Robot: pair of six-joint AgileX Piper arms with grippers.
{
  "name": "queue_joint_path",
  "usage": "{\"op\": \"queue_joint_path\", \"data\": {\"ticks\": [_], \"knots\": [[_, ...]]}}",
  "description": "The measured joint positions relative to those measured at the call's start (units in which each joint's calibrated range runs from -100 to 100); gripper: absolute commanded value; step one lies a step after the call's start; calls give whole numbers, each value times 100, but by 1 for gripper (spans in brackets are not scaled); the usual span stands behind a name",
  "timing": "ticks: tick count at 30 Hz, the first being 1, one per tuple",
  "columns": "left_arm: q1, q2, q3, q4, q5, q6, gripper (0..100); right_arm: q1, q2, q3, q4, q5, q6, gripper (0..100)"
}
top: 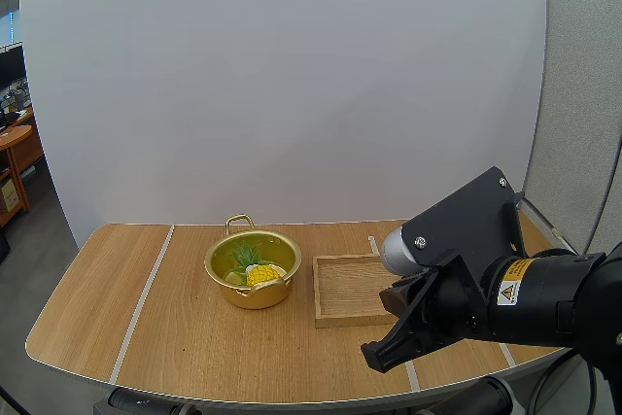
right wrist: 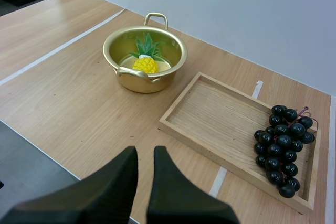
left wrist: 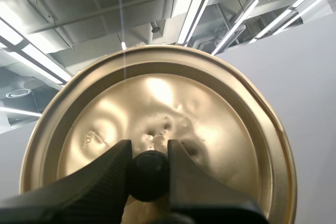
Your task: Open the pot, put the pineapple inside, and close it
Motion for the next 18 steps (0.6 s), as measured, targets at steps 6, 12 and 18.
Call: {"op": "queue_joint_path", "data": {"ticks": [6,12,18], "knots": [[0,-64,-2,151,2023,0,0,0,0,0,0,0,0,21],[0,-74,245,246,3869,138,0,0,0,0,0,14,0,21],[0,-74,888,283,4199,278,0,0,0,0,0,14,0,21]]}}
